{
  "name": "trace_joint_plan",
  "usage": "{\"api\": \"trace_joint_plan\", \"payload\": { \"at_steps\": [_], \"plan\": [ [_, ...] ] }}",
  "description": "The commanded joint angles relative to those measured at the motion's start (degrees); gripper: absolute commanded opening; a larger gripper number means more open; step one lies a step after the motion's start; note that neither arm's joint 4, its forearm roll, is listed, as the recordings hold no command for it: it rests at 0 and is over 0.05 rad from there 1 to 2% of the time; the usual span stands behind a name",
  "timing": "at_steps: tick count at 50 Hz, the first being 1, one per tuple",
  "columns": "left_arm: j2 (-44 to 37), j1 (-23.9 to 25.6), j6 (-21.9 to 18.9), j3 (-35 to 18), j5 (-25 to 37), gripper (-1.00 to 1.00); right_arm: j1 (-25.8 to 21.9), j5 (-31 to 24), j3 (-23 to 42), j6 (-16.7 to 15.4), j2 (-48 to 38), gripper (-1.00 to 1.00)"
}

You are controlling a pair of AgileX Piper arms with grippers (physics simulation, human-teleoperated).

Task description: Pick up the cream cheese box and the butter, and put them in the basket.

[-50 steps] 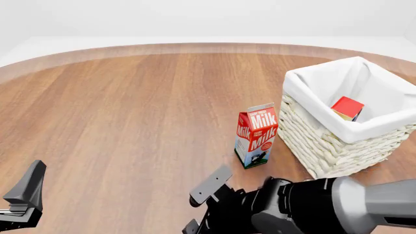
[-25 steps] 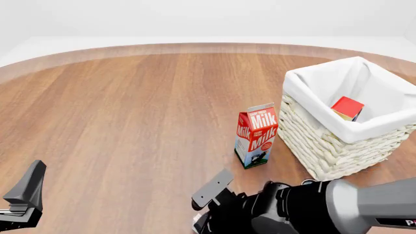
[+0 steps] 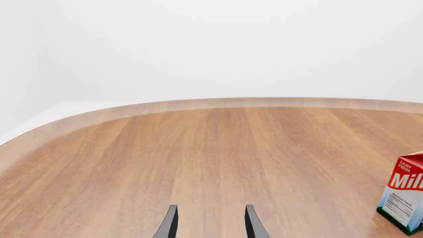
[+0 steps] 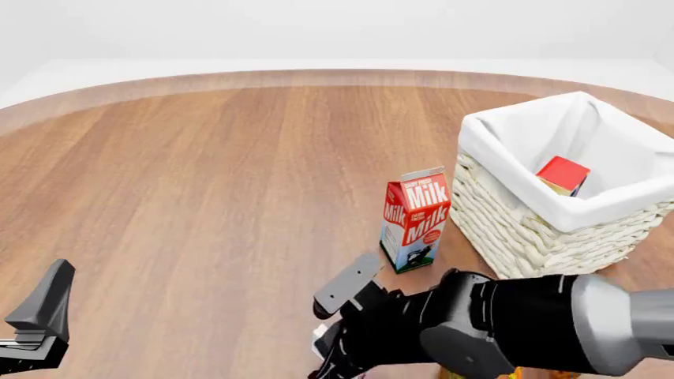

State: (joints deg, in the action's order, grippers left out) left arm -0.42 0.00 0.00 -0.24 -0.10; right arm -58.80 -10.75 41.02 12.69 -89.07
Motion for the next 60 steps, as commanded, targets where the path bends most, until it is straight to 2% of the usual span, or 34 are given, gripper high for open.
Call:
{"api": "trace_joint_plan", "payload": {
  "at_steps": [1,11,21,31,42,47,53,60],
  "plan": [
    [0.0,0.0,0.0,0.0,0.0,1.00,0.0,-4.0,3.4,-1.4,4.1,-1.00],
    [0.0,0.0,0.0,0.0,0.0,1.00,-0.6,-7.3,7.4,-2.3,7.6,-1.00],
    [0.0,0.0,0.0,0.0,0.0,1.00,1.7,-11.1,12.1,-5.5,12.2,-1.00],
    [0.0,0.0,0.0,0.0,0.0,1.00,3.4,-12.8,14.6,-6.5,15.5,-1.00],
    [0.0,0.0,0.0,0.0,0.0,1.00,6.3,-16.8,19.3,-9.1,22.2,-1.00],
    [0.0,0.0,0.0,0.0,0.0,1.00,7.1,-17.7,20.2,-9.1,23.7,-1.00],
    [0.0,0.0,0.0,0.0,0.0,1.00,8.9,-19.7,23.1,-10.4,27.0,-1.00],
    [0.0,0.0,0.0,0.0,0.0,1.00,13.9,-22.0,26.2,-11.0,31.0,-1.00]
  ]
}}
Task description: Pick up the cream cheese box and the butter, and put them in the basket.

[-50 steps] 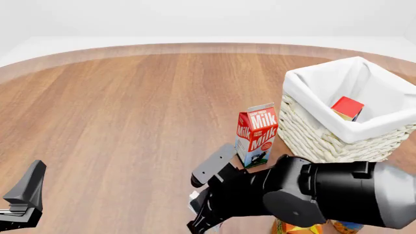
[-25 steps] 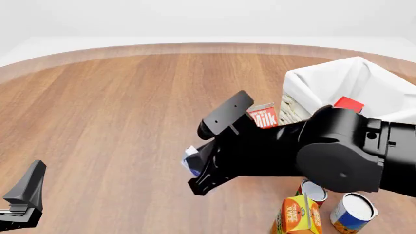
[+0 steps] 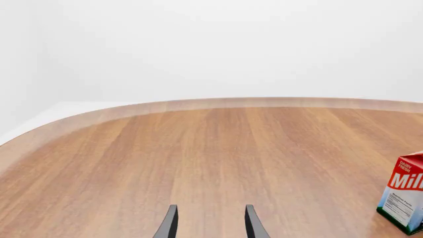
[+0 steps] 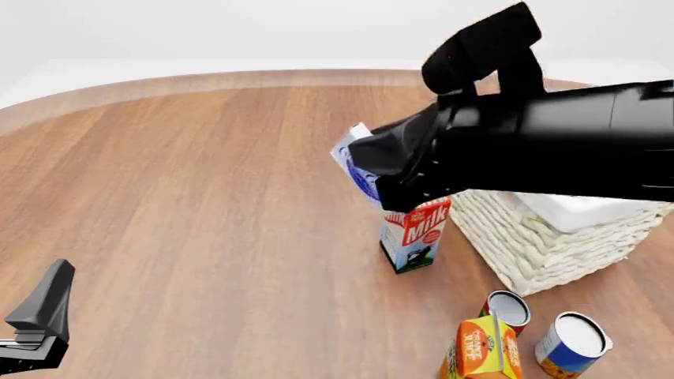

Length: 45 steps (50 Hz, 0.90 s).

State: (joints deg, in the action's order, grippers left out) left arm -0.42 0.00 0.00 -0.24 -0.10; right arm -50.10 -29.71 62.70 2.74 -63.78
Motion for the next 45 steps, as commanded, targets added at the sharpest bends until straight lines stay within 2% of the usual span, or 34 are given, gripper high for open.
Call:
{"api": "trace_joint_plan", "payload": {
  "at_steps": [1,6,7,18,20,22,33,39,40,41,43,45],
  "plan": [
    [0.0,0.0,0.0,0.0,0.0,1.00,5.8,-3.0,4.5,-1.0,6.0,-1.00],
    [0.0,0.0,0.0,0.0,0.0,1.00,9.9,-2.6,4.4,-1.0,7.7,-1.00],
    [0.0,0.0,0.0,0.0,0.0,1.00,10.4,-2.9,4.9,-0.1,7.8,-1.00],
    [0.0,0.0,0.0,0.0,0.0,1.00,15.7,-4.7,9.0,-1.6,10.9,-1.00],
    [0.0,0.0,0.0,0.0,0.0,1.00,17.5,-5.7,11.0,-0.5,10.5,-1.00],
    [0.0,0.0,0.0,0.0,0.0,1.00,19.3,-3.9,8.6,0.1,11.2,-1.00],
    [0.0,0.0,0.0,0.0,0.0,1.00,26.4,-2.5,8.7,2.2,11.7,-1.00],
    [0.0,0.0,0.0,0.0,0.0,1.00,30.1,-1.1,7.4,2.3,11.6,-1.00],
    [0.0,0.0,0.0,0.0,0.0,1.00,30.8,-1.5,7.9,3.3,11.4,-1.00],
    [0.0,0.0,0.0,0.0,0.0,1.00,31.3,-2.2,9.1,3.0,11.2,-1.00],
    [0.0,0.0,0.0,0.0,0.0,1.00,32.6,-0.7,6.9,3.9,11.7,-1.00],
    [0.0,0.0,0.0,0.0,0.0,1.00,33.0,-0.4,6.3,3.6,11.9,-1.00]
  ]
}}
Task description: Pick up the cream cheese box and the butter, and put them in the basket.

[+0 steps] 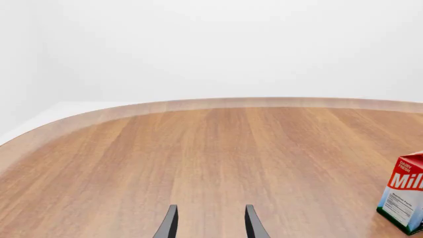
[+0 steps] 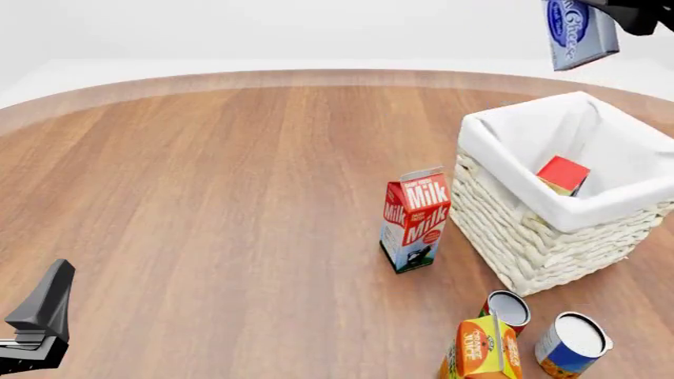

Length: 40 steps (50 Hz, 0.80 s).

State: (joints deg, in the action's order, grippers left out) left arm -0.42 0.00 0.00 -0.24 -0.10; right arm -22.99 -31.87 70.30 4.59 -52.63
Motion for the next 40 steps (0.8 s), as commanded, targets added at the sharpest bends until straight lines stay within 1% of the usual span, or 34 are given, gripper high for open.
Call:
{"api": "trace_joint_plan", "payload": {
  "at_steps": [1,3,4,7,10,11,17,18,20,22,23,25,26,27,28,29,31,40],
  "plan": [
    [0.0,0.0,0.0,0.0,0.0,1.00,6.8,1.6,-1.3,1.8,1.0,-1.00],
    [0.0,0.0,0.0,0.0,0.0,1.00,7.9,1.6,-1.3,2.2,1.1,-1.00],
    [0.0,0.0,0.0,0.0,0.0,1.00,8.7,1.5,-1.4,2.9,1.1,-1.00],
    [0.0,0.0,0.0,0.0,0.0,1.00,9.8,1.9,-2.2,2.5,1.2,-1.00],
    [0.0,0.0,0.0,0.0,0.0,1.00,10.4,2.5,-3.1,2.8,1.2,-1.00],
    [0.0,0.0,0.0,0.0,0.0,1.00,11.3,3.4,-4.0,3.3,0.9,-1.00],
    [0.0,0.0,0.0,0.0,0.0,1.00,12.1,4.2,-5.1,3.4,0.6,-1.00],
    [0.0,0.0,0.0,0.0,0.0,1.00,12.4,4.6,-5.3,2.9,0.4,-1.00],
    [0.0,0.0,0.0,0.0,0.0,1.00,12.7,5.1,-5.6,3.4,0.0,-1.00],
    [0.0,0.0,0.0,0.0,0.0,1.00,13.4,5.6,-5.9,2.5,-0.3,-1.00],
    [0.0,0.0,0.0,0.0,0.0,1.00,13.6,5.6,-5.8,3.1,-0.5,-1.00],
    [0.0,0.0,0.0,0.0,0.0,1.00,14.6,6.2,-6.1,2.1,-0.8,-1.00],
    [0.0,0.0,0.0,0.0,0.0,1.00,14.8,6.9,-6.9,2.8,-1.1,-1.00],
    [0.0,0.0,0.0,0.0,0.0,1.00,15.3,7.5,-7.4,2.1,-1.3,-1.00],
    [0.0,0.0,0.0,0.0,0.0,1.00,15.8,8.5,-8.4,2.6,-1.5,-1.00],
    [0.0,0.0,0.0,0.0,0.0,1.00,16.0,8.6,-8.4,2.4,-1.5,-1.00],
    [0.0,0.0,0.0,0.0,0.0,1.00,16.5,9.0,-8.5,2.8,-1.7,-1.00],
    [0.0,0.0,0.0,0.0,0.0,1.00,16.9,9.4,-8.8,2.8,-1.9,-1.00]
  ]
}}
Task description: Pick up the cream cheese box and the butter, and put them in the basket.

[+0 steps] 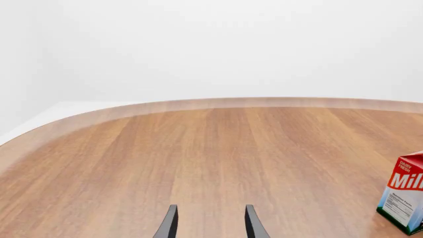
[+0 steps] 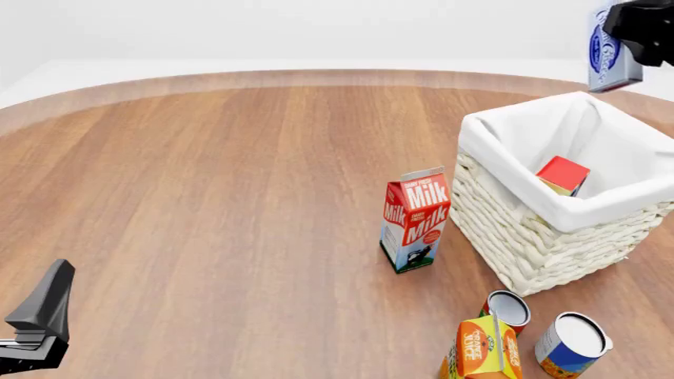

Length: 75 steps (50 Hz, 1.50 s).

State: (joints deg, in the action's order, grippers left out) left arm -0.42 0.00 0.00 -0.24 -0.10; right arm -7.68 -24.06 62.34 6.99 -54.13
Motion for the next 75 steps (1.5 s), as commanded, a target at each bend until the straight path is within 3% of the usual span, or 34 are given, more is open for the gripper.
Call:
{"api": "trace_joint_plan", "payload": {
  "at_steps": [1,39,75],
  "plan": [
    [0.0,0.0,0.0,0.0,0.0,1.00,1.5,1.4,-0.8,0.3,-0.2,-1.00],
    [0.0,0.0,0.0,0.0,0.0,1.00,8.6,5.6,-2.1,0.4,-5.2,-1.00],
    [0.0,0.0,0.0,0.0,0.0,1.00,9.7,8.5,-3.0,0.7,-9.5,-1.00]
  ]
}}
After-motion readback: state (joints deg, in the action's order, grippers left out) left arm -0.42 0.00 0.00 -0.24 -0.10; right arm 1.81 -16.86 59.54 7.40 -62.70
